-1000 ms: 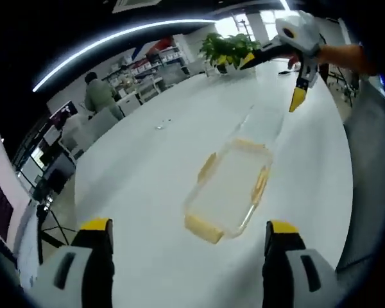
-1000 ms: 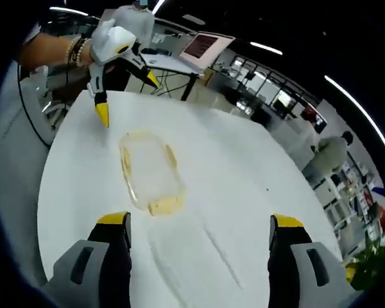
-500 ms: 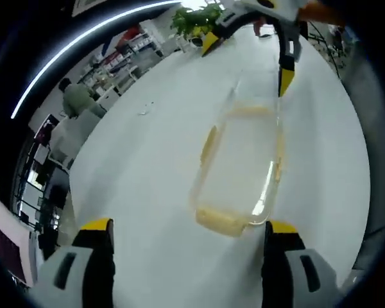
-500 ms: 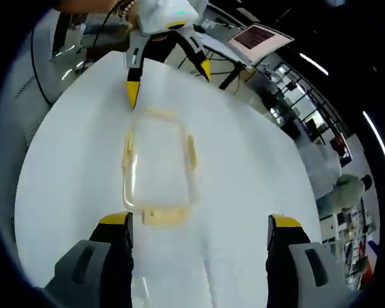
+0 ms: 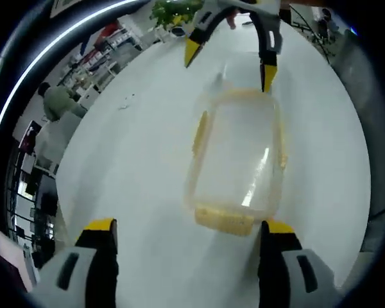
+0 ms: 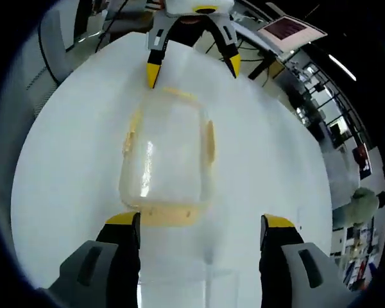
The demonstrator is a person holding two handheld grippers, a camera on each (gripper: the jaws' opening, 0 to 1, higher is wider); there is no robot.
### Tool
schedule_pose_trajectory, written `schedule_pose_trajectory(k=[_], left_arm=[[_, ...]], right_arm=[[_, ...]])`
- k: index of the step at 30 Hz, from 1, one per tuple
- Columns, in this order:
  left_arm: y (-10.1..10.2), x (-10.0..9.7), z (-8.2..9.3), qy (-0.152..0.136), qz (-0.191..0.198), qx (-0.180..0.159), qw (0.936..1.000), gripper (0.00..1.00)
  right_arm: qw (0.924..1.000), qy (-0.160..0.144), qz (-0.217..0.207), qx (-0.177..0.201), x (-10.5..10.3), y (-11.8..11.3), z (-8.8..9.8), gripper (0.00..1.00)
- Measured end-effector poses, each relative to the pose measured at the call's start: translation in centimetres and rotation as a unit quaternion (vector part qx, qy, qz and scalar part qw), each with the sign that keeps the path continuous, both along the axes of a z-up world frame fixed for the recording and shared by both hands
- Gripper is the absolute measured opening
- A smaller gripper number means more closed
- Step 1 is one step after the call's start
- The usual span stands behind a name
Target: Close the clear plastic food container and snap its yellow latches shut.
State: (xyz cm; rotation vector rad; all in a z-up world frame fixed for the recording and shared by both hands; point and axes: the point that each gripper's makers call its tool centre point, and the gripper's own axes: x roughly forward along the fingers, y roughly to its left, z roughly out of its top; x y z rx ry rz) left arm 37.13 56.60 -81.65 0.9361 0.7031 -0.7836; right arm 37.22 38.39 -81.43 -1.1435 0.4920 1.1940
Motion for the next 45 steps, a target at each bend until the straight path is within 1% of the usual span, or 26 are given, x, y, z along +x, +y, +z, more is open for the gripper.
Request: schedule_pose_trajectory(k=[3, 4, 6, 7, 8, 10, 11, 12, 15, 18, 19, 21, 22, 25, 26, 30, 32, 34, 39, 40, 41, 43, 44, 45], left_arm=[[-0.2, 0.0, -0.1, 0.006, -0.005, 0.0, 1.0, 0.89], [-0.3, 0.0, -0.3, 0.013, -0.006, 0.002, 0.9999, 0.89], [-0.4, 0.0, -0.4, 0.022, -0.007, 0.003, 0.9997, 0.87], [-0.4, 0.0, -0.5, 0.028, -0.007, 0.001, 0.9996, 0.86], [-0.5, 0.0, -0.6, 0.032, -0.009, 0.0, 0.9995, 0.83], [-0.6, 0.0, -0.7, 0.037, -0.014, -0.002, 0.9992, 0.78], [-0.6, 0.0, -0.7, 0.039, -0.014, -0.002, 0.9991, 0.77], [-0.6, 0.1, -0.7, 0.039, -0.014, -0.002, 0.9991, 0.77], [-0.7, 0.0, -0.8, 0.045, -0.021, -0.004, 0.9988, 0.76], [-1.0, -0.4, -1.0, 0.056, -0.037, -0.007, 0.9977, 0.7], [-1.1, -0.4, -1.0, 0.058, -0.04, -0.007, 0.9975, 0.68], [-1.1, -0.3, -1.0, 0.061, -0.047, -0.005, 0.997, 0.66], [-1.3, -0.4, -1.1, 0.064, -0.056, -0.004, 0.9964, 0.64], [-1.6, -0.9, -1.4, 0.089, -0.07, -0.006, 0.9935, 0.55], [-1.6, -1.0, -1.5, 0.093, -0.073, -0.006, 0.993, 0.54], [-1.8, -0.8, -1.5, 0.098, -0.086, -0.005, 0.9914, 0.55], [-2.1, -1.1, -1.6, 0.11, -0.105, -0.007, 0.9883, 0.53], [-2.2, -1.2, -1.7, 0.122, -0.112, -0.006, 0.9862, 0.5], [-2.7, -1.3, -1.8, 0.136, -0.131, 0.005, 0.982, 0.5], [-2.7, -1.5, -1.9, 0.143, -0.133, 0.005, 0.9807, 0.48], [-2.8, -2.1, -2.1, 0.165, -0.136, 0.002, 0.9769, 0.44], [-2.8, -2.5, -2.2, 0.183, -0.136, 0.001, 0.9737, 0.37], [-2.8, -2.1, -2.2, 0.175, -0.136, 0.004, 0.9752, 0.37], [-2.8, -2.1, -2.2, 0.177, -0.136, 0.003, 0.9749, 0.37]], right_arm=[[0.9998, 0.019, 0.005, -0.004, -0.4, 0.1, -0.4, 0.72], [0.9997, 0.023, 0.004, -0.009, -0.5, 0.0, -0.5, 0.71], [0.9996, 0.023, 0.011, -0.012, -0.4, 0.2, -0.9, 0.69], [0.9994, 0.028, 0.014, -0.017, -0.5, 0.1, -1.2, 0.66], [0.9987, 0.044, 0.013, -0.023, -0.8, 0.0, -1.4, 0.62], [0.9981, 0.053, 0.009, -0.029, -0.8, -0.1, -1.8, 0.56], [0.9981, 0.053, 0.008, -0.03, -0.8, 0.0, -1.9, 0.55], [0.9975, 0.063, 0.009, -0.03, -1.0, 0.0, -2.0, 0.53], [0.9969, 0.073, 0.002, -0.029, -0.8, -0.2, -1.9, 0.51], [0.9944, 0.102, 0.001, -0.028, -1.3, -0.2, -2.3, 0.44], [0.9938, 0.107, 0.005, -0.03, -1.4, -0.2, -2.3, 0.41], [0.9936, 0.108, 0.01, -0.032, -1.5, -0.1, -2.4, 0.39], [0.9932, 0.111, 0.012, -0.034, -1.6, -0.1, -2.4, 0.38], [0.9921, 0.12, 0.013, -0.035, -1.6, -0.1, -2.5, 0.37], [0.9916, 0.124, 0.012, -0.035, -1.5, -0.1, -2.5, 0.37], [0.9904, 0.133, 0.014, -0.035, -1.6, -0.1, -2.6, 0.37], [0.9899, 0.137, 0.014, -0.034, -1.6, -0.1, -2.6, 0.37], [0.9893, 0.142, 0.014, -0.033, -1.6, -0.1, -2.6, 0.37], [0.9883, 0.148, 0.013, -0.032, -1.6, -0.2, -2.7, 0.37], [0.9881, 0.15, 0.013, -0.032, -1.6, -0.2, -2.7, 0.37], [0.9879, 0.152, 0.013, -0.031, -1.6, -0.2, -2.7, 0.37], [0.9878, 0.152, 0.014, -0.031, -1.6, -0.2, -2.7, 0.37], [0.9878, 0.152, 0.015, -0.031, -1.6, -0.2, -2.7, 0.37], [0.9877, 0.152, 0.014, -0.031, -1.6, -0.2, -2.7, 0.37]])
